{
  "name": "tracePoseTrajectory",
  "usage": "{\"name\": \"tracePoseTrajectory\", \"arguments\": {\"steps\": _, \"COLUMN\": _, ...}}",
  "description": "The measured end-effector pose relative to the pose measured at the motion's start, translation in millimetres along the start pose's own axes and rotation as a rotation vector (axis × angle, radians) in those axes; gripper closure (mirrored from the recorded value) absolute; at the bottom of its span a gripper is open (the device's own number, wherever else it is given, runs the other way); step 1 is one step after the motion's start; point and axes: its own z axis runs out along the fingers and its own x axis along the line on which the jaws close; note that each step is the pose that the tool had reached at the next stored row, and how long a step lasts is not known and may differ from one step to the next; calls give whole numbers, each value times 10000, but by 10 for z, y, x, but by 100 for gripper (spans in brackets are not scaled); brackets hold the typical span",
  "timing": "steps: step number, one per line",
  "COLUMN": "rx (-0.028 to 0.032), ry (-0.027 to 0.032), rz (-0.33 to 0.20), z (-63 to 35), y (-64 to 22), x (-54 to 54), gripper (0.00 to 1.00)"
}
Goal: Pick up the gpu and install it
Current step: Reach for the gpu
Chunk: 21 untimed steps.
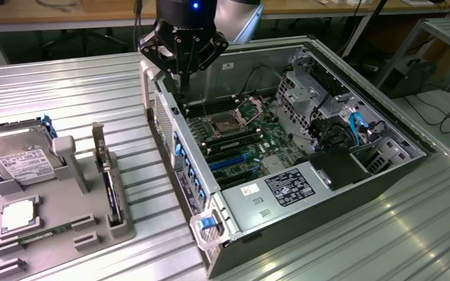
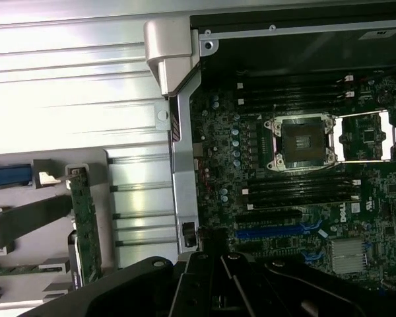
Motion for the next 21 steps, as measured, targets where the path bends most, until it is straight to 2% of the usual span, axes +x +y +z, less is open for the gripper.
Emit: {"name": "tracePoseTrajectory", "arguments": {"steps": 21, "rx": 2, "ry": 18, "rz": 1, "z": 5, "y": -26, "x": 111, "gripper": 89}}
